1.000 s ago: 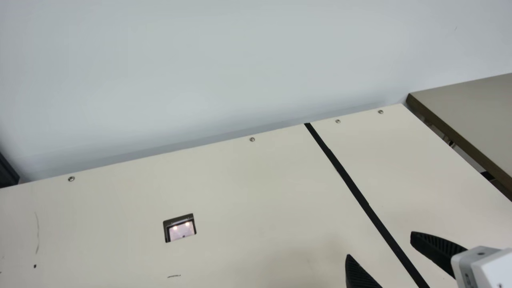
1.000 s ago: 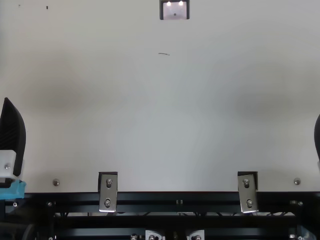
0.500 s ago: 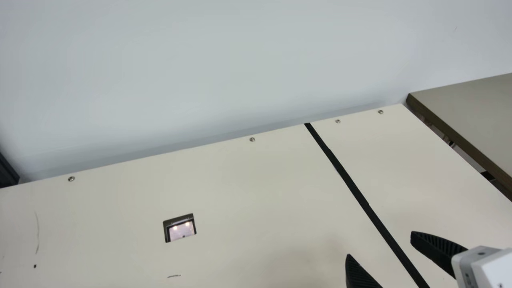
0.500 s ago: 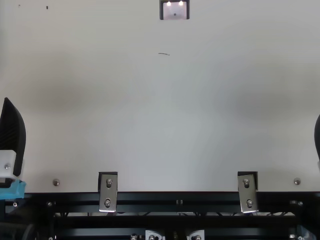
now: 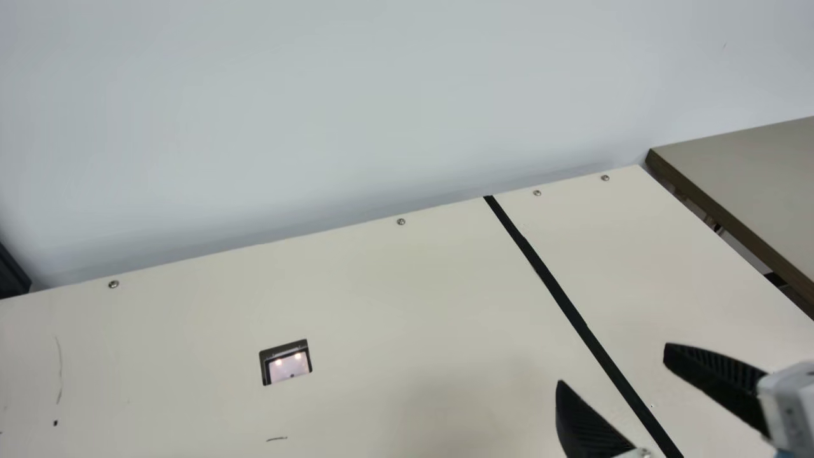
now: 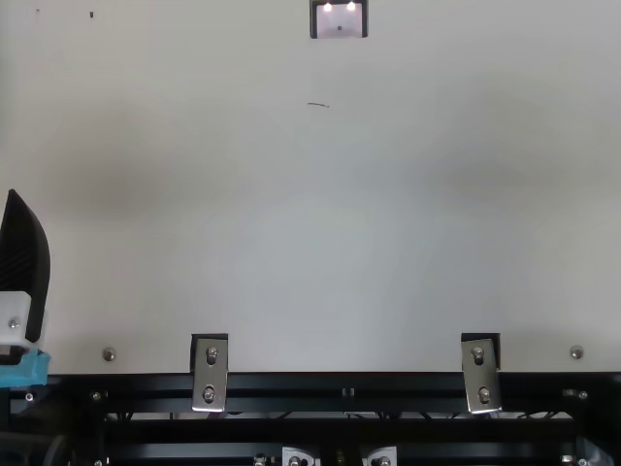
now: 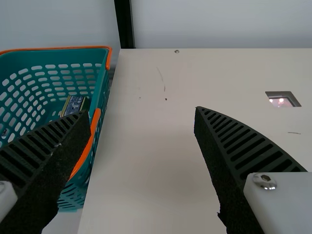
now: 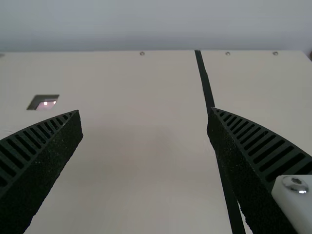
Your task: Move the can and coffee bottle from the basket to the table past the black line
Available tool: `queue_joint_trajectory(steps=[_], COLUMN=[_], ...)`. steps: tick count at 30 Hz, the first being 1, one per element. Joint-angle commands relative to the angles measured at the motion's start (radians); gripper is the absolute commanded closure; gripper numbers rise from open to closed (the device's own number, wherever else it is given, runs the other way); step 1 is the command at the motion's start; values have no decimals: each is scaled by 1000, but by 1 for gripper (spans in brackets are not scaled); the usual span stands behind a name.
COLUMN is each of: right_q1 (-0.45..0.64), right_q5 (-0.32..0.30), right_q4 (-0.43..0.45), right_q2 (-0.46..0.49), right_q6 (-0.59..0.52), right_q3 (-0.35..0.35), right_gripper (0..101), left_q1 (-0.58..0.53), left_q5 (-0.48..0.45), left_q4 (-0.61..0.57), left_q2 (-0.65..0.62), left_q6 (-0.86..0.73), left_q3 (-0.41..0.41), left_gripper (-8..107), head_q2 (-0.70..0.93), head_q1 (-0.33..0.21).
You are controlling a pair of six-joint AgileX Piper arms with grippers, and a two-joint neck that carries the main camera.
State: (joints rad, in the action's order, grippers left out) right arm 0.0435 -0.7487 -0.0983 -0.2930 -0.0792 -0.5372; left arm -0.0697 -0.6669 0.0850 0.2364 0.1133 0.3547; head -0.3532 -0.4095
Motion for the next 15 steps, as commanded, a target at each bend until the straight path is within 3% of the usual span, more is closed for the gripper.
queue_joint_trajectory(steps=[1,7,15], right_q1=[-6,-17,-64], right_q5=[-49,-205,-435], right_q4=[-9,-59,-158], right_q2=[-10,-39,-71], right_q6=[8,67,250], right_q3=[-100,-276,-453], right_gripper=[0,0,0], left_q1=[0,0,0], left_q5=[0,0,0], left_q4=[0,0,0], left_q2=[0,0,0], left_q6=[0,0,0], left_q3=[0,0,0], left_gripper=[9,9,9], head_q2=[8,8,8], head_q1=[-27,-27,-27])
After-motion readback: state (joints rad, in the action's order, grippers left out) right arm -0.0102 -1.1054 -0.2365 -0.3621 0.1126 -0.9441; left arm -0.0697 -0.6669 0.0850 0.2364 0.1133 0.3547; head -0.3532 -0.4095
